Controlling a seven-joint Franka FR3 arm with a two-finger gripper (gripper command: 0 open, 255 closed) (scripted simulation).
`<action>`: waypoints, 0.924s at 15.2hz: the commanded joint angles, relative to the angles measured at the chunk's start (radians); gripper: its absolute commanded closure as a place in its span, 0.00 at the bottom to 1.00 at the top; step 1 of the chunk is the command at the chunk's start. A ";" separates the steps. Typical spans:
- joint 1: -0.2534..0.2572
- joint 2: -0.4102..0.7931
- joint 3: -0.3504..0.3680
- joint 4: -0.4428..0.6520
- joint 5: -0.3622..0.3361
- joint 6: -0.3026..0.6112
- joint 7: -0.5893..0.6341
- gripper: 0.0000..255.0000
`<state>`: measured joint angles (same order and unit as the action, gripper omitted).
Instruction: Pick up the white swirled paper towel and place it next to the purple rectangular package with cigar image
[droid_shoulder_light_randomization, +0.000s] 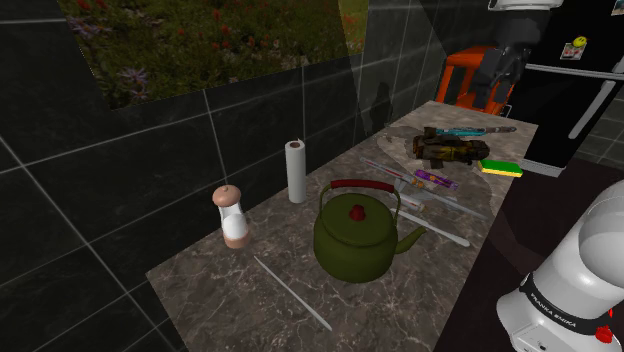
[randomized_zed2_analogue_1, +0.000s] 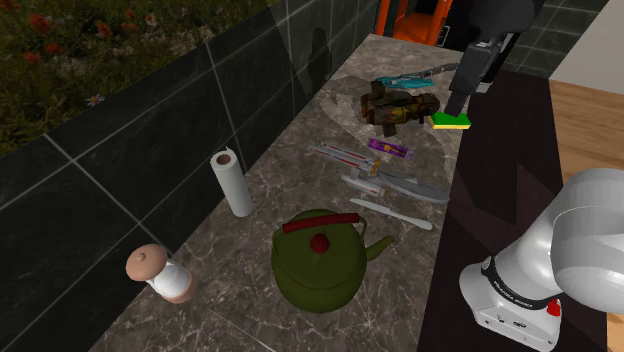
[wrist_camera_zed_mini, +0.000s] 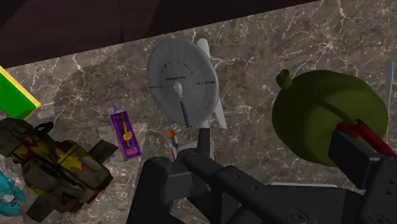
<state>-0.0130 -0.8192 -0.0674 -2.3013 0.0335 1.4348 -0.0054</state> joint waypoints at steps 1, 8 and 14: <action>0.000 0.000 0.000 0.000 0.000 0.000 0.000 0.00; 0.026 0.202 0.079 0.039 0.054 0.170 0.090 0.00; 0.043 0.400 0.139 0.125 0.076 0.291 0.164 0.00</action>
<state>0.0278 -0.4575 0.0631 -2.1979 0.1080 1.7065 0.1471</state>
